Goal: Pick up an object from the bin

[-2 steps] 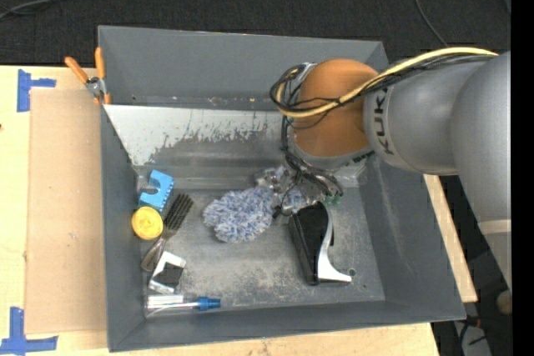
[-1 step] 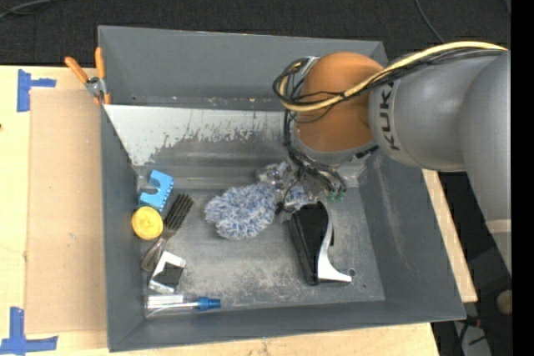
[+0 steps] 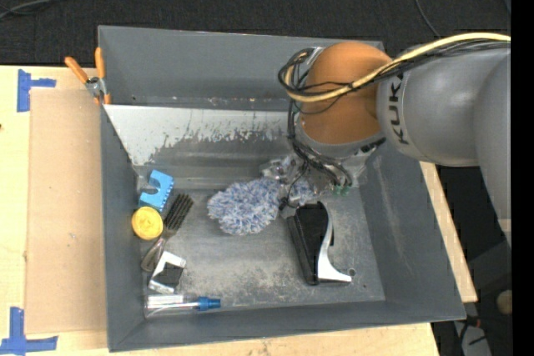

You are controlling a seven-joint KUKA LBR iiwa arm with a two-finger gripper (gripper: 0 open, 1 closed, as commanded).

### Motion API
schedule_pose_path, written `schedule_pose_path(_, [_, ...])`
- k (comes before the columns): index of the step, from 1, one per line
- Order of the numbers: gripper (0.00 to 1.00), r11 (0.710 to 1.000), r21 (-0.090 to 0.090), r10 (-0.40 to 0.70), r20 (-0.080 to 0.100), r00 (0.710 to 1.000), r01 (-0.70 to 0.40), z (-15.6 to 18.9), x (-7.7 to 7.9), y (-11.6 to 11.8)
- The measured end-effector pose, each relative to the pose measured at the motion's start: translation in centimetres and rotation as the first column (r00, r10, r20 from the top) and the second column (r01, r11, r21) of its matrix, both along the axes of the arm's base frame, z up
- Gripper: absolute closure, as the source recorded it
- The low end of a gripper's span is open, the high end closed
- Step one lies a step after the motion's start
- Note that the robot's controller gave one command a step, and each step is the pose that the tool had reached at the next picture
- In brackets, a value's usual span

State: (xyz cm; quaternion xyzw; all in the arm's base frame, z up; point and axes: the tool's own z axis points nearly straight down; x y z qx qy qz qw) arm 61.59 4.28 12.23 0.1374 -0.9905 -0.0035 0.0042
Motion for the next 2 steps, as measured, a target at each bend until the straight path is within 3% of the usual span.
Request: schedule_pose_path(2, [1.00,1.000,0.001,0.000,0.006,1.000,0.000,3.8,0.1,0.1])
